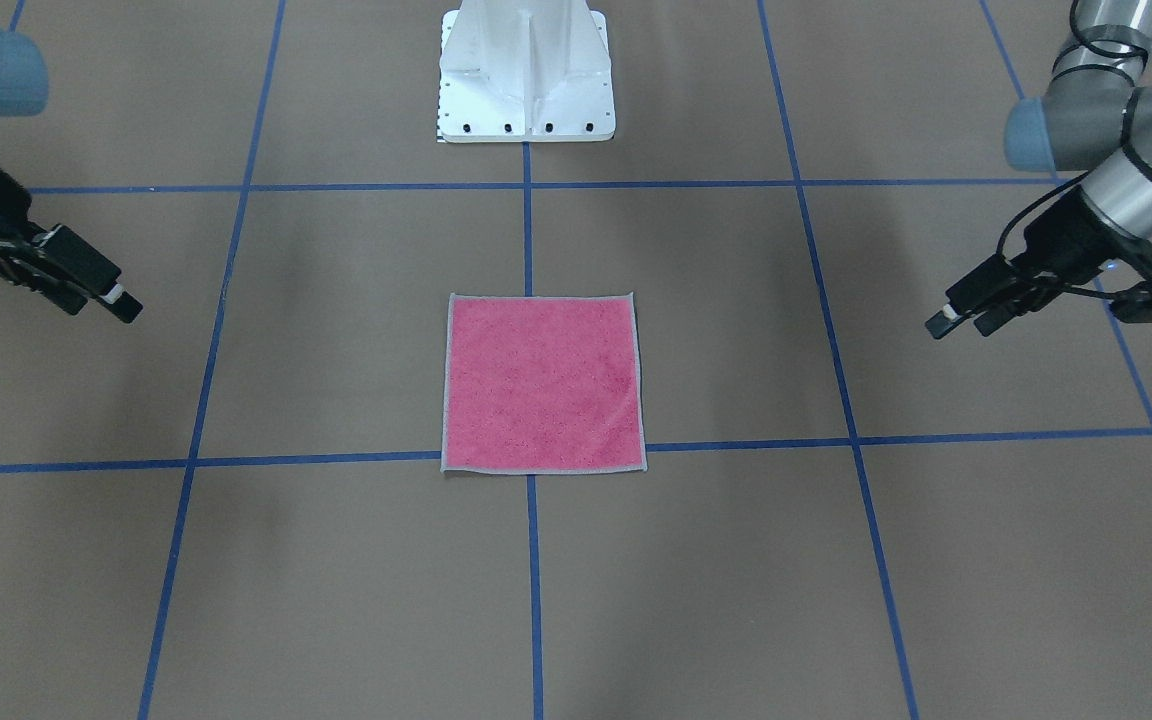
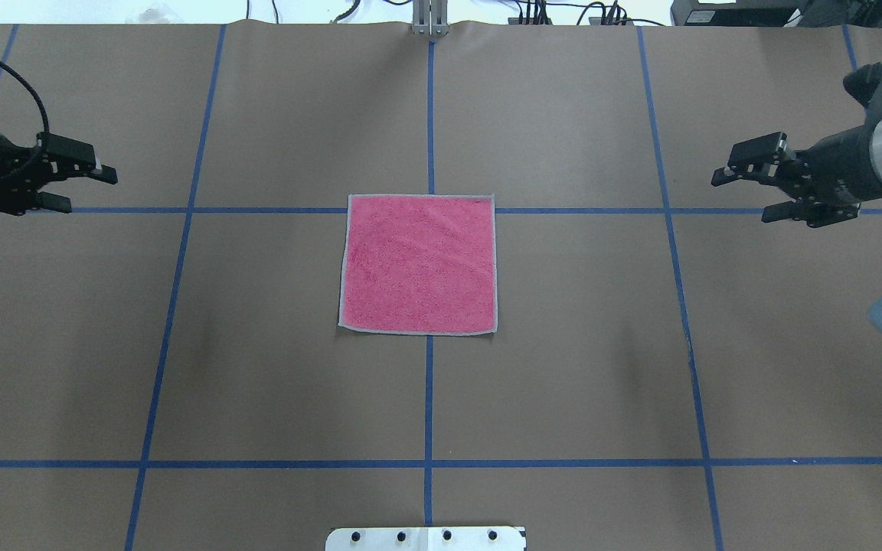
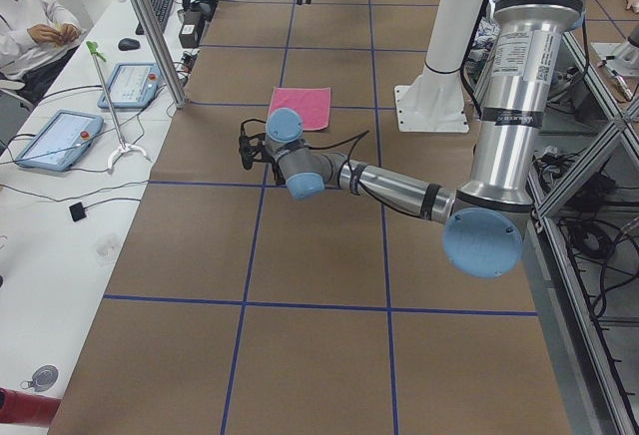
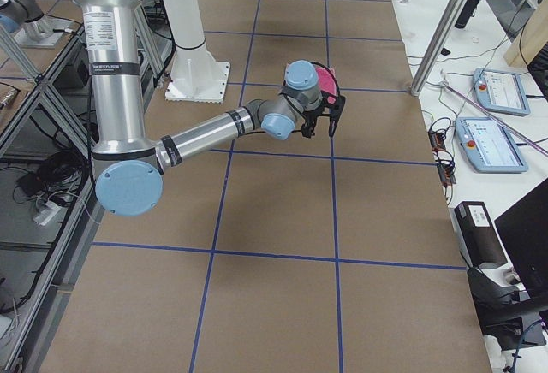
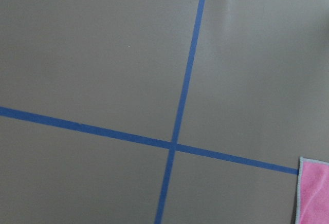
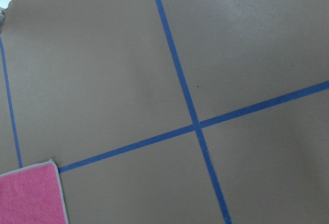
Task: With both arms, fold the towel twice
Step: 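Move the left gripper to the towel's near corner while the right gripper approaches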
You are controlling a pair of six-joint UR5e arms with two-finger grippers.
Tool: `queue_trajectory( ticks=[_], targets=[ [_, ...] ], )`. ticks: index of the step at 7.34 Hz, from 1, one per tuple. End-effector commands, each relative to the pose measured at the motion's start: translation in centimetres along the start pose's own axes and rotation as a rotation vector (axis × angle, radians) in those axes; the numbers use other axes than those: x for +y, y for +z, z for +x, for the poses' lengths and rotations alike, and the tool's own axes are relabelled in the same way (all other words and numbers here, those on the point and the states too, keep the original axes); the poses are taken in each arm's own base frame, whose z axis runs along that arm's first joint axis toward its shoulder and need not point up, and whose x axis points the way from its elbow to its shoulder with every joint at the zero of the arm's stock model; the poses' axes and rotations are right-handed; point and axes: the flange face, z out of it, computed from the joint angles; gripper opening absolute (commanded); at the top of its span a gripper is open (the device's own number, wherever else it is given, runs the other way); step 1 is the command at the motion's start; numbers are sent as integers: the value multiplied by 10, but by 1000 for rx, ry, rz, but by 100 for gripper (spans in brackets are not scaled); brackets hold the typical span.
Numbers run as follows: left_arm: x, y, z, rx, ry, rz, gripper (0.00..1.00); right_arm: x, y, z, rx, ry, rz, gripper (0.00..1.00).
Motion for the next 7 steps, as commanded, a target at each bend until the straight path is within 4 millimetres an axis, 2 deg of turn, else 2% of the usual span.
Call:
queue_trajectory(
  ticks=[1,2,3,4,6,7],
  targets=[
    [68,49,56,56,-104,28,100,50,21,-23,-19,111,22,99],
    [91,71,70,65,-140,39,100,77,41,-31,-22,150,63,99],
    [114,92,96,95,-178,56,100,106,59,-36,-30,180,98,99],
    [132,108,113,110,-218,49,100,132,69,-42,-48,208,112,99],
    [154,125,130,119,-250,14,99,176,90,-58,-90,232,149,99],
    [154,138,130,105,-254,23,99,187,95,-60,-97,227,156,99]
  ],
)
